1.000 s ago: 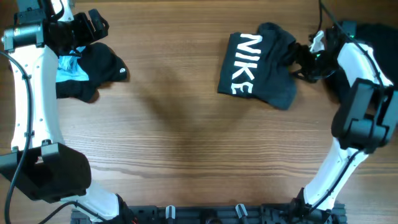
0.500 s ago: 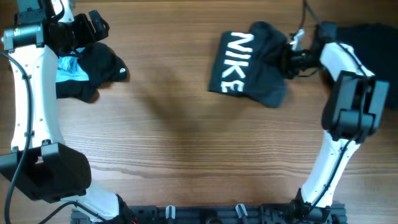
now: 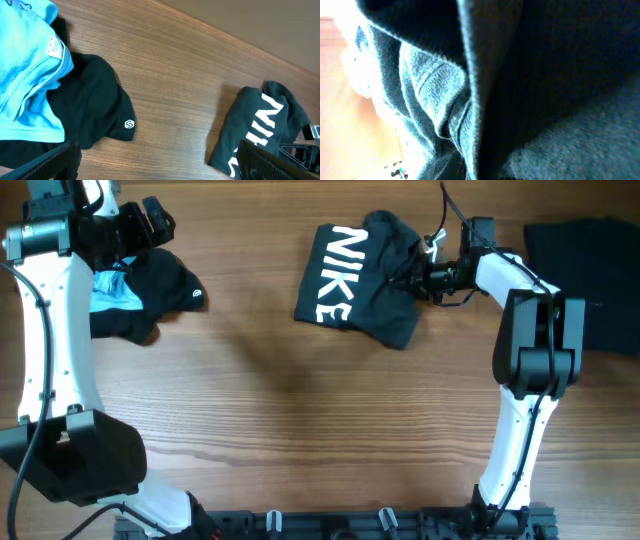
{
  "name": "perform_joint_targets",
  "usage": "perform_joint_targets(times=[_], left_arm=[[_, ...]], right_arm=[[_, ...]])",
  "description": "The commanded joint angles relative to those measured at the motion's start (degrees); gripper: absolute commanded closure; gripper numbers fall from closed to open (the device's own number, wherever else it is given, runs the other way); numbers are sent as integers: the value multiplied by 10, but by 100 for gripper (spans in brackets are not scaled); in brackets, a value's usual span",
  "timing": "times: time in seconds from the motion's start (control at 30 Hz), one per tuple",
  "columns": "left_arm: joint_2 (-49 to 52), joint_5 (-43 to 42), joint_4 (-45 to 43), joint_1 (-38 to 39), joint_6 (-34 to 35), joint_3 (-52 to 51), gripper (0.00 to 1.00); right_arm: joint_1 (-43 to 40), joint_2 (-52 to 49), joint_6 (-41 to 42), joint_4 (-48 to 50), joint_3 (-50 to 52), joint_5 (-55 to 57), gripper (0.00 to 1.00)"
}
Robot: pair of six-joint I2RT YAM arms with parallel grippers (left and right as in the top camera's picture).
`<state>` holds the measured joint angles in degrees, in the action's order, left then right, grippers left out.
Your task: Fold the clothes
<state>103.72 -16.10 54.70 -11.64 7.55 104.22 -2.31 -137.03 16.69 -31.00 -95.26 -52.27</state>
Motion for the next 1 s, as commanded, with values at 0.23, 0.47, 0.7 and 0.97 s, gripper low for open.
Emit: perform_joint_targets(times=[0.23, 0.47, 0.7, 0.97], left_arm=[[5, 6, 0, 2, -12, -1, 0], [5, 6, 0, 2, -12, -1, 0], [5, 6, 0, 2, -12, -1, 0], [5, 16, 3, 2, -14, -1, 0]], right_arm=[[-2, 221, 50, -28, -5, 224, 96], [-5, 304, 45, -54, -5, 360, 96], [-60, 328, 124, -47, -24, 335, 96], [-175, 342, 105, -30, -133, 230, 96]])
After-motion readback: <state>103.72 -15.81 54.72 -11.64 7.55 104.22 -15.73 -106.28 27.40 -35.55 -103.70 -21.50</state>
